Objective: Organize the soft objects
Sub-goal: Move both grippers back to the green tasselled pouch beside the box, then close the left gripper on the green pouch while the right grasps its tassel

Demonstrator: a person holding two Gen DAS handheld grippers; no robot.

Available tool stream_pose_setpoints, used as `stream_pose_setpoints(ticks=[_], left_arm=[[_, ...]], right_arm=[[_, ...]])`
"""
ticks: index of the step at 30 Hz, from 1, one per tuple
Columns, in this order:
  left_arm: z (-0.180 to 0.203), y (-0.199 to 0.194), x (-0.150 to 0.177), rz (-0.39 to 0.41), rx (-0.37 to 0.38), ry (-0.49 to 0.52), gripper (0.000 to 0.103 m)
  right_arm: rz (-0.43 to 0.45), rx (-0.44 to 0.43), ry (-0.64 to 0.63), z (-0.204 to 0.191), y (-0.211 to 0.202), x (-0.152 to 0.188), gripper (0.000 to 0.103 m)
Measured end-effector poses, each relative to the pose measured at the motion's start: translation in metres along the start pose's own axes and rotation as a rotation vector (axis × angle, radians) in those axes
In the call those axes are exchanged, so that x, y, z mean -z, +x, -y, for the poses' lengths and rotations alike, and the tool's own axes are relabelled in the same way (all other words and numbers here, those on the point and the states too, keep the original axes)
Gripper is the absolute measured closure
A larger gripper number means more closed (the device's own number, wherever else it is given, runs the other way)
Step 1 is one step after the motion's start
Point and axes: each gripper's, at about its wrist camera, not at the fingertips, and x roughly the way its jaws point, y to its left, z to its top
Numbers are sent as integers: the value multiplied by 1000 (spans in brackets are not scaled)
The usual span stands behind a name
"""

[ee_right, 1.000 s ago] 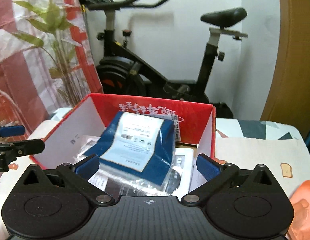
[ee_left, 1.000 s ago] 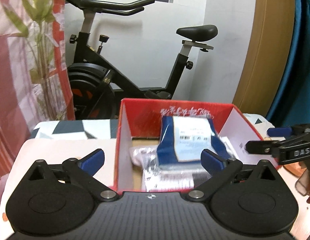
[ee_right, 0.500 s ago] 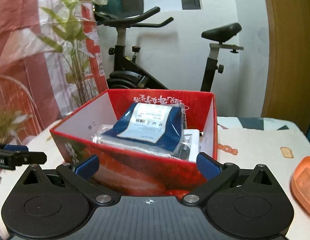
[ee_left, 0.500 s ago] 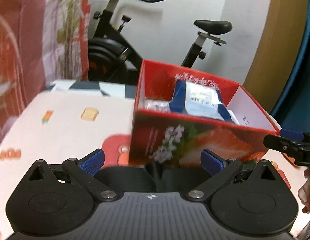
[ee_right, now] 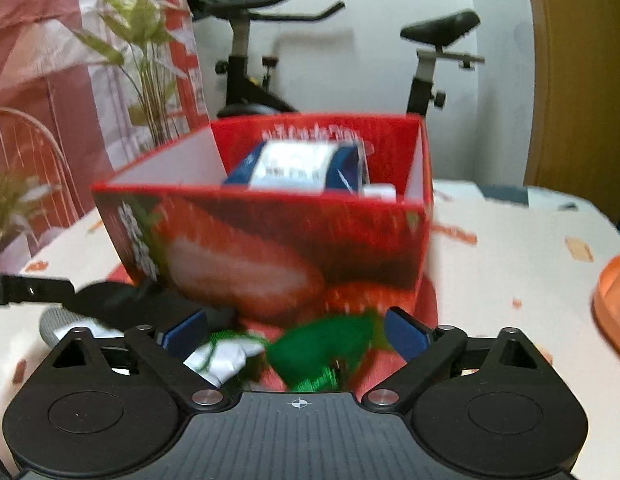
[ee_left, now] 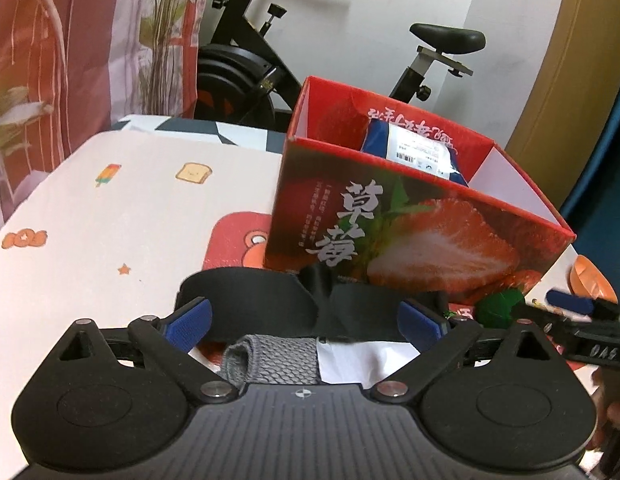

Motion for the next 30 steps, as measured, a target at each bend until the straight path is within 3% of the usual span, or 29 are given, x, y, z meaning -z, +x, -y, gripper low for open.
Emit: stream_pose_setpoints(ticks=[7,14,17,24,30], left_arm=[[17,11,-2,-28,44,6,9],[47,30,-10,-69,152,20,26],[60,39,-10,-89,196,22,28],[80,54,-7,-140,291,1,45],[83,65,-4,-181,345,-45,47]], right_arm=[[-73,-19,71,18,16,22,26],[-92,-80,129,29,26,28,46],[-91,-96,152,32,28,28,48],[-82,-161,119,28,27,29,51],[-79,-196,70,15,27,27,51]])
